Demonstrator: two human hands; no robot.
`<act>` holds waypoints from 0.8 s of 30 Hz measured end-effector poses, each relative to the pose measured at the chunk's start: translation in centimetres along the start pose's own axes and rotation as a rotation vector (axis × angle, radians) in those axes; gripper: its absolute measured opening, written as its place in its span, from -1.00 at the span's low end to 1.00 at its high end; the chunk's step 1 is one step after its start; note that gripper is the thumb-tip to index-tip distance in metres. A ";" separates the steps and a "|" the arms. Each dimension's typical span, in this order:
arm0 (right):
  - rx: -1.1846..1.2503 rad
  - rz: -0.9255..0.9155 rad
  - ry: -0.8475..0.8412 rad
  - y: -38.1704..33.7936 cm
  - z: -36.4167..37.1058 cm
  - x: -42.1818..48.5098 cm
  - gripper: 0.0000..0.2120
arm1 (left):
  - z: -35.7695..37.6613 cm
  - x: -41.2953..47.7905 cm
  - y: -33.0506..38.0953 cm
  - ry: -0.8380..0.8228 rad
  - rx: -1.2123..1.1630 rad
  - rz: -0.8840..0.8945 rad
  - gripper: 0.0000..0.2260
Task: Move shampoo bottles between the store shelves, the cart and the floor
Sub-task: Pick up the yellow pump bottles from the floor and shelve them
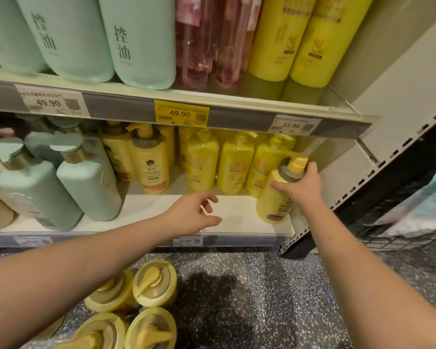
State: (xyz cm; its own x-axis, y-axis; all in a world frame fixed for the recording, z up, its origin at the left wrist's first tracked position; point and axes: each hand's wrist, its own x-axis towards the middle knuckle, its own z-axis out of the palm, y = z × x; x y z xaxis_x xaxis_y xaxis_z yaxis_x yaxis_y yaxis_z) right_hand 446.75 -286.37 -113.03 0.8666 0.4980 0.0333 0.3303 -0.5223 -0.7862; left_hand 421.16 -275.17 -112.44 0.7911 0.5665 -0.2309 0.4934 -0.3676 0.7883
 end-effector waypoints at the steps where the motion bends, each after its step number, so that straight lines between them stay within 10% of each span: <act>1: 0.008 -0.025 0.011 -0.2 -0.1 -0.4 -0.22 | -0.2 -0.3 0.0 0.009 -0.015 -0.009 -0.68; 12: 0.129 -0.323 -0.219 -5.3 -3.9 -11.5 -0.22 | -2.7 -2.9 5.1 -0.190 -0.872 -0.189 -0.39; 24: 0.053 -0.286 -0.549 1.6 3.6 -18.6 -0.24 | 1.4 -6.5 -2.8 -0.402 -0.933 -0.590 -0.17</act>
State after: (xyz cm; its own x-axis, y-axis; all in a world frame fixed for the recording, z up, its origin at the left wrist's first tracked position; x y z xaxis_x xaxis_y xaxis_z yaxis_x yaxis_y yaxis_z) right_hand 429.84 -293.99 -117.12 0.4227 0.9040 -0.0636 0.4899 -0.2870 -0.8232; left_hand 415.11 -278.81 -113.97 0.6679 0.1336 -0.7322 0.4974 0.6517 0.5726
